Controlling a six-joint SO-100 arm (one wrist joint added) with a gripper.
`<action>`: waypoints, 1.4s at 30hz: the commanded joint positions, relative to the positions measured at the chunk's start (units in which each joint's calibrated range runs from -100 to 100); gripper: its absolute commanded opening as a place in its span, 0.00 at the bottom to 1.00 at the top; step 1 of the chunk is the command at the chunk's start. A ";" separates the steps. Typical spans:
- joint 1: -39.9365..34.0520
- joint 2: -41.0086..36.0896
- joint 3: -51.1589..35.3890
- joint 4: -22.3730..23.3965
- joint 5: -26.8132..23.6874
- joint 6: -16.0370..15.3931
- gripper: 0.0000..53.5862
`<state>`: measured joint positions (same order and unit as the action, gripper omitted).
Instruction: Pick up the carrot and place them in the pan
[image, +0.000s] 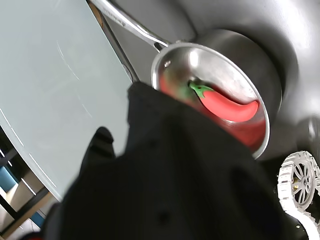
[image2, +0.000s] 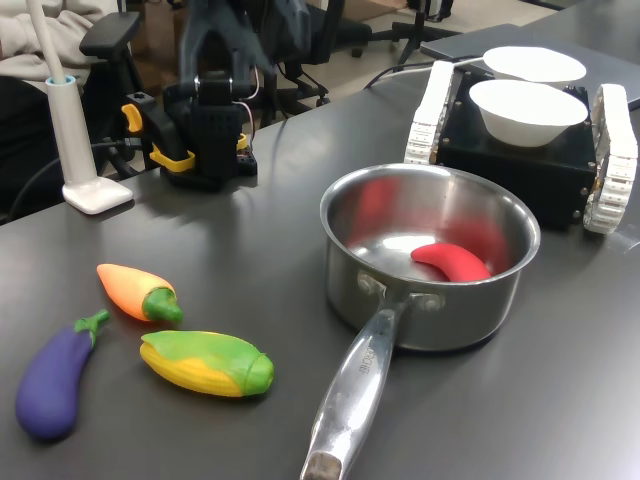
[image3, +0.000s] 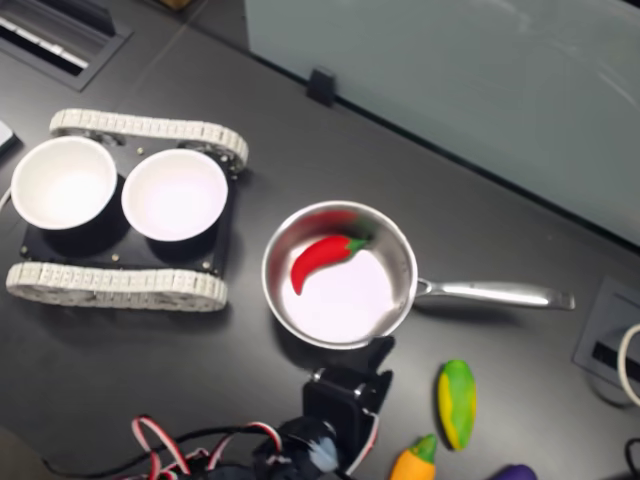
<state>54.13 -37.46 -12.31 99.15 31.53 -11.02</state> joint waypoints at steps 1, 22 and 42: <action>6.77 2.41 -4.64 0.51 3.42 -4.19 0.39; 28.67 17.17 -1.28 0.59 25.30 -11.08 0.57; 39.57 24.51 3.18 0.59 37.75 -6.29 0.78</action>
<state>91.75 -12.79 -8.33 99.15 67.77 -18.00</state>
